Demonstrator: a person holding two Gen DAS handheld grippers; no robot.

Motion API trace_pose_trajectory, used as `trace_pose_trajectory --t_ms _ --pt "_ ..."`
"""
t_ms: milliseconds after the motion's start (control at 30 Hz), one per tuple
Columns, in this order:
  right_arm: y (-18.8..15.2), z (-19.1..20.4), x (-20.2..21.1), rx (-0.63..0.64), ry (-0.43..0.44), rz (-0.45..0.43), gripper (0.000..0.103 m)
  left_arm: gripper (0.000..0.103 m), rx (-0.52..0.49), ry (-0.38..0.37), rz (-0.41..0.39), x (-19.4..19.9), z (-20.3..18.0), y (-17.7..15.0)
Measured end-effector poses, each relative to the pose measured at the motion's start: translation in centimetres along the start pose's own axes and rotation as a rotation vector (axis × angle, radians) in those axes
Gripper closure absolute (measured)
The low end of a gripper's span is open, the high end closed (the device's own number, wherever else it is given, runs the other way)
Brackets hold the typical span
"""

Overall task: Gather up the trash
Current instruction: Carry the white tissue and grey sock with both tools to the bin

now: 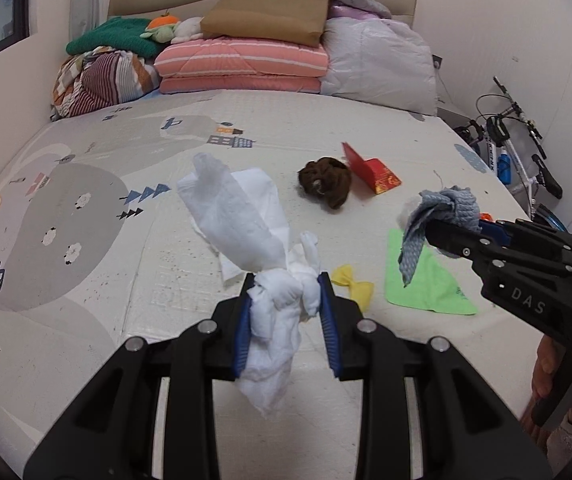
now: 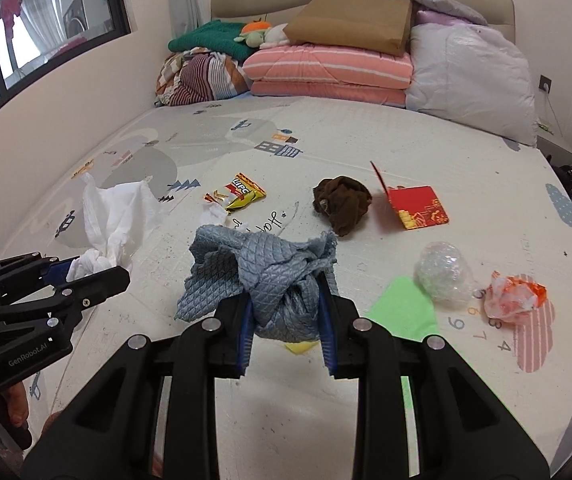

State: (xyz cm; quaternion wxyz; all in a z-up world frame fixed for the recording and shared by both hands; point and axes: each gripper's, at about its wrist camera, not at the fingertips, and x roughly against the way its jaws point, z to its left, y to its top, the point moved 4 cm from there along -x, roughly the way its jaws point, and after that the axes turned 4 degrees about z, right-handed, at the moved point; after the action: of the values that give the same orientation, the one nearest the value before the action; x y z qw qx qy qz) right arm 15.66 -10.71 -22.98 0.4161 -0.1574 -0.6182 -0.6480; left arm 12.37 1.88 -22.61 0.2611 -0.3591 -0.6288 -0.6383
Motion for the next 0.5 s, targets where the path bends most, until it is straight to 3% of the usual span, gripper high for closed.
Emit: trace_pose_trajectory --t_ms 500 --pt "-7.8 -10.7 17.9 -0.154 -0.175 -0.149 0.077 0.072 -0.240 -0.150 -0.064 6.8 -17.5 -1.5"
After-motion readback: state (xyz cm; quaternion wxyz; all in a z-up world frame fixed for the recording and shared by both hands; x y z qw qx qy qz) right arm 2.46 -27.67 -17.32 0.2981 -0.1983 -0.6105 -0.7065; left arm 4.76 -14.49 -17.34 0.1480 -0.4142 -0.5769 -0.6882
